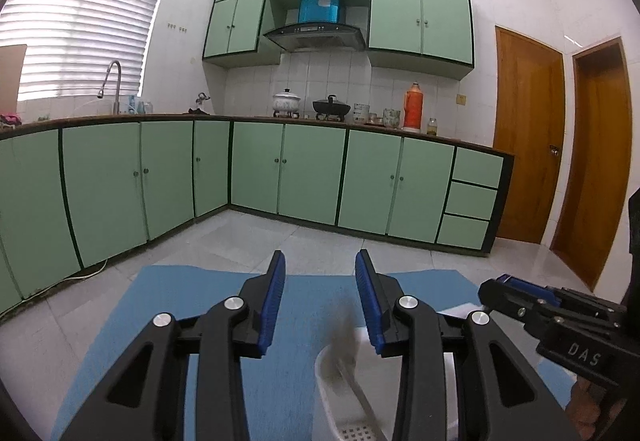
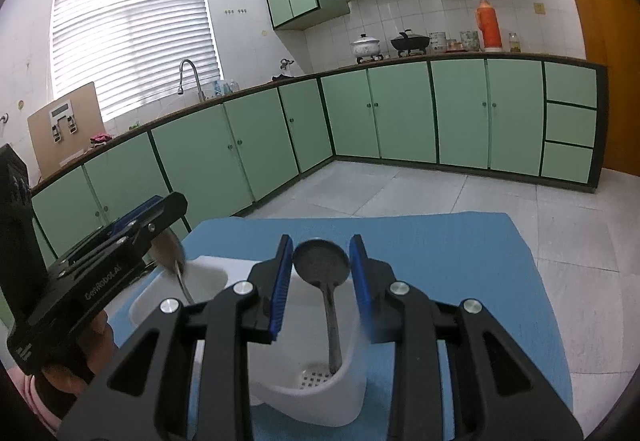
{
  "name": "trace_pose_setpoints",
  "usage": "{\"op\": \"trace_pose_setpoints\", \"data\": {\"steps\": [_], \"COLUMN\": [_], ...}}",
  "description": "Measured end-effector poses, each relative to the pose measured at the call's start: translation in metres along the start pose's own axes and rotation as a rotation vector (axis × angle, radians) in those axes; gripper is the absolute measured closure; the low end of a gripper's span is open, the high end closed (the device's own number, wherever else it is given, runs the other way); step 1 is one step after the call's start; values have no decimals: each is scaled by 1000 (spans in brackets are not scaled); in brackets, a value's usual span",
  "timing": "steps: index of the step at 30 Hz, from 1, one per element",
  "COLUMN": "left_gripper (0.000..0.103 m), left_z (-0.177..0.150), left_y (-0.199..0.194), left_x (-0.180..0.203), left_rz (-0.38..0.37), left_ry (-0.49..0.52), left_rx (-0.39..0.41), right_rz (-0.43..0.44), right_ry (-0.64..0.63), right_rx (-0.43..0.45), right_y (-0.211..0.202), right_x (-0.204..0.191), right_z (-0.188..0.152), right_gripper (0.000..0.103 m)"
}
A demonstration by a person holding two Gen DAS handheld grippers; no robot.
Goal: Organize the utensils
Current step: 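Lift both spoons over the white holder and open both tools to drop them in, then grasp the small decorative spoon with the left tool while the right moves to the black spoon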
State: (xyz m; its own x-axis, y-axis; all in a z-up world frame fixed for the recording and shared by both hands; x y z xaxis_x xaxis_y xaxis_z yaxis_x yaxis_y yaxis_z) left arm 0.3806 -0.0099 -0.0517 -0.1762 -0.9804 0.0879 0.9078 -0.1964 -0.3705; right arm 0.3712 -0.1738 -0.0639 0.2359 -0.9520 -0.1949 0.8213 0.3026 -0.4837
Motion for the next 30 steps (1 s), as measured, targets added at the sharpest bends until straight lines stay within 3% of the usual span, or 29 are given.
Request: {"op": "trace_pose_setpoints", "data": {"steps": [5, 7, 11, 13, 19, 30], "left_gripper": [53, 50, 36, 31, 15, 11], "left_z": [-5, -6, -7, -6, -16, -101], "left_y": [-8, -11, -21, -27, -62, -107], "left_x": [-3, -4, -7, -10, -22, -40], "left_rz": [-1, -3, 3, 22, 70, 158], "left_ry": [-8, -12, -13, -12, -7, -61], "left_rx": [-4, -5, -24, -38, -110, -381], "right_rz": [4, -4, -27, -49, -107, -186], "right_ry": [8, 14, 22, 41, 38, 40], "right_rx": [14, 29, 42, 55, 51, -80], "right_y": [-9, -14, -24, -35, -69, -103], "right_x": [0, 1, 4, 8, 14, 17], "right_z": [-5, -5, -4, -6, -24, -98], "right_gripper": [67, 53, 43, 31, 16, 12]}}
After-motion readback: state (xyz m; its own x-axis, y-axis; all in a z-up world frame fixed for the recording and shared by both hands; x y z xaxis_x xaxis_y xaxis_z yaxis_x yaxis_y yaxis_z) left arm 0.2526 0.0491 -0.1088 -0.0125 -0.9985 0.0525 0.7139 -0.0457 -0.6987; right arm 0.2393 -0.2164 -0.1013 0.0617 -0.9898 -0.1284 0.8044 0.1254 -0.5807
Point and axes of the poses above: each gripper's, at about its wrist camera, not at the fingertips, and y roughly the way its jaws point, x to its right, z to its top, the point moved 5 cm from there along y, roughly the way its jaws point, and after that the axes turned 6 degrees about -x, right-handed, at the moved point
